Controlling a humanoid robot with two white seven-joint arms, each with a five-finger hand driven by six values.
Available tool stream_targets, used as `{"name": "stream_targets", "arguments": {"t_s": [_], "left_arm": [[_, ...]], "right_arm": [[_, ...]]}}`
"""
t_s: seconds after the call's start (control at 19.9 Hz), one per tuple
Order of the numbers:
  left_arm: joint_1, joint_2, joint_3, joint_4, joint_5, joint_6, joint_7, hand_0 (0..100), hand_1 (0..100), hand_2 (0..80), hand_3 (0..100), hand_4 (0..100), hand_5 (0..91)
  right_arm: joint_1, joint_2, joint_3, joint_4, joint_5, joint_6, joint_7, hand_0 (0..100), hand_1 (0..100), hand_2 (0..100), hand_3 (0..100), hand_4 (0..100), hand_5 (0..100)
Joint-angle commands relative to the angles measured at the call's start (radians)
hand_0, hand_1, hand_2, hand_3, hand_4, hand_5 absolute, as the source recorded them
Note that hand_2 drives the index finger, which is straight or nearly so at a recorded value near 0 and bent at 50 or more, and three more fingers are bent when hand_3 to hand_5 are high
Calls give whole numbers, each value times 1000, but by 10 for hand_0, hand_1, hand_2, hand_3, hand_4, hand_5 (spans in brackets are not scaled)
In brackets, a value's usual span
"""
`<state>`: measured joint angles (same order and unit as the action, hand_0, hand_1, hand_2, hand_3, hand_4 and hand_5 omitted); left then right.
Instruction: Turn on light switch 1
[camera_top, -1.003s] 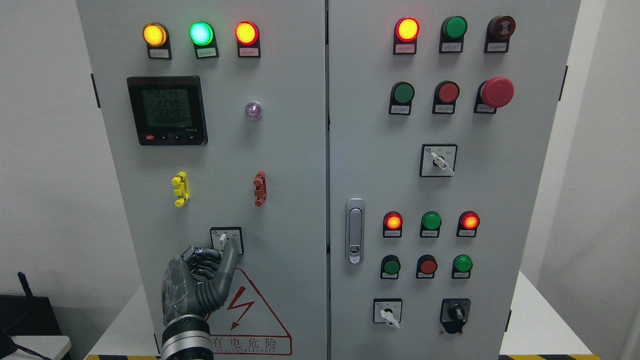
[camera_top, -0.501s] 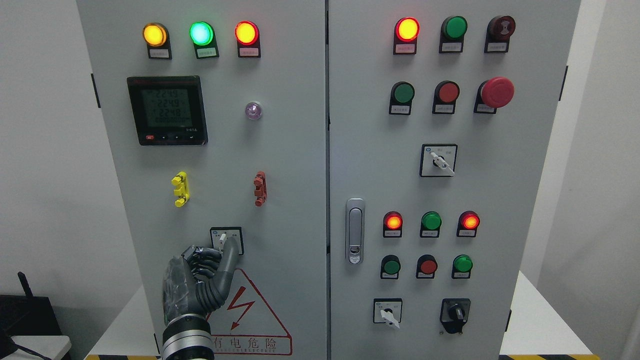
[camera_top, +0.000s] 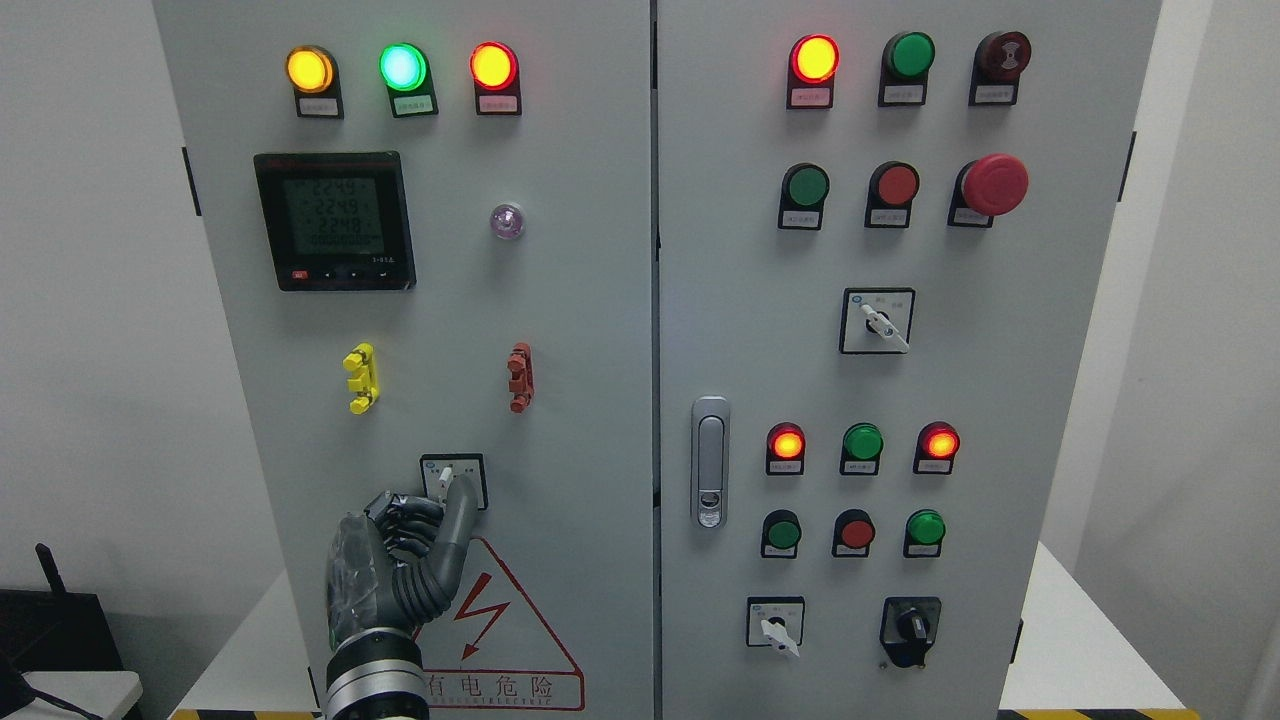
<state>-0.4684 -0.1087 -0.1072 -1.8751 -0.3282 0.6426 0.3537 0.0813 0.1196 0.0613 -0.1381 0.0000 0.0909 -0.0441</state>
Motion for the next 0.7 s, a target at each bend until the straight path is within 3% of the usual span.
{"name": "stream_targets", "arguments": {"t_s": [0.0, 0.65], "left_arm": [[-7, 0, 0, 4, 0, 0, 1, 235, 411, 596, 777, 793, 760], [-9, 0, 0, 8, 0, 0, 1, 271, 384, 598, 780, 795, 768]], "right_arm": [[0, 0, 0, 0, -17, 0, 0, 120, 389, 0, 0, 0, 0], [0, 0, 0, 0, -17, 0, 0, 120, 389, 0, 0, 0, 0]]}}
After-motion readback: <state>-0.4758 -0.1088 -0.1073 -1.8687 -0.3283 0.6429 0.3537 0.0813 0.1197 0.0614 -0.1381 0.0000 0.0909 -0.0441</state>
